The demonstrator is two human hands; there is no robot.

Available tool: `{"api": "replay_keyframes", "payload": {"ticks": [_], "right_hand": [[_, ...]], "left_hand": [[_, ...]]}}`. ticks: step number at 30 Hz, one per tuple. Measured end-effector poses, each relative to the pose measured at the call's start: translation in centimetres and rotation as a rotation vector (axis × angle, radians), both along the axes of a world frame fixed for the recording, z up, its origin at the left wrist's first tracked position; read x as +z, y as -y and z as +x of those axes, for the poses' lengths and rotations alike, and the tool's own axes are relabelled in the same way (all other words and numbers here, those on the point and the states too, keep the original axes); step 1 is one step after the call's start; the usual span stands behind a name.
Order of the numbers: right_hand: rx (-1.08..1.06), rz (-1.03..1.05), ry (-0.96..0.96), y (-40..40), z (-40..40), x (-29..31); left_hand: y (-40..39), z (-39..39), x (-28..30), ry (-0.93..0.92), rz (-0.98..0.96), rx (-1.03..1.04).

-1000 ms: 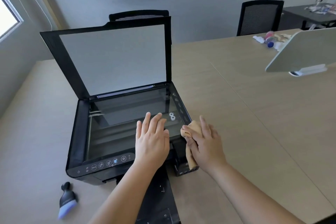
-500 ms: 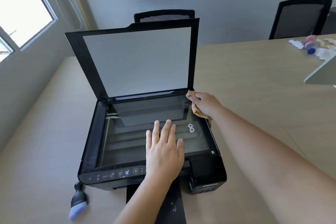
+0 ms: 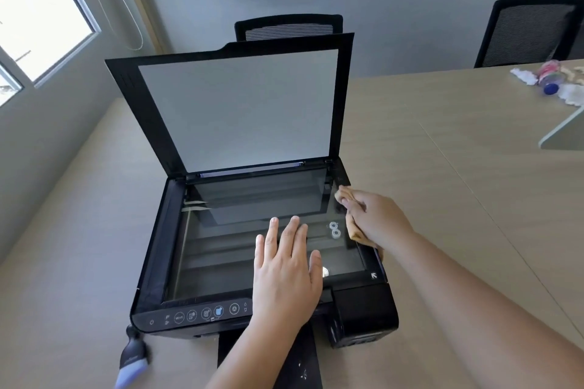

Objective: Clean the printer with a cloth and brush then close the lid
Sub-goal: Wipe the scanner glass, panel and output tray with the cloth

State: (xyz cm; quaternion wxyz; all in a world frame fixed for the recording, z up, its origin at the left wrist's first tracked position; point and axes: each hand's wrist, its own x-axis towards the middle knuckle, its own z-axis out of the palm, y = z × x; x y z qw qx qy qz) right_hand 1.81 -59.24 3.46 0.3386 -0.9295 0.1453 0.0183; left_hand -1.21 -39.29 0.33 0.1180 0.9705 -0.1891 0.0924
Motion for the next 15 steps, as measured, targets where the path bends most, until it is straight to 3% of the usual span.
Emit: {"api": "replay_keyframes", "payload": {"ticks": [7,12,15], "right_hand": [[-0.066,-0.116,0.005,1.4,8.3,-1.6],[-0.118,-0.559,0.052,-0.3,9.4,-1.6],[-0.040,-0.553,0.097,-1.8,10.8,-1.1]], "left_hand": [[-0.2,-0.2,-0.1,0.014,-0.022,0.009],[-0.2,-0.1,-0.1,0.014,-0.037,0.005],[-0.1,-0.1,-0.1,0.007,-0.043,0.006]]}}
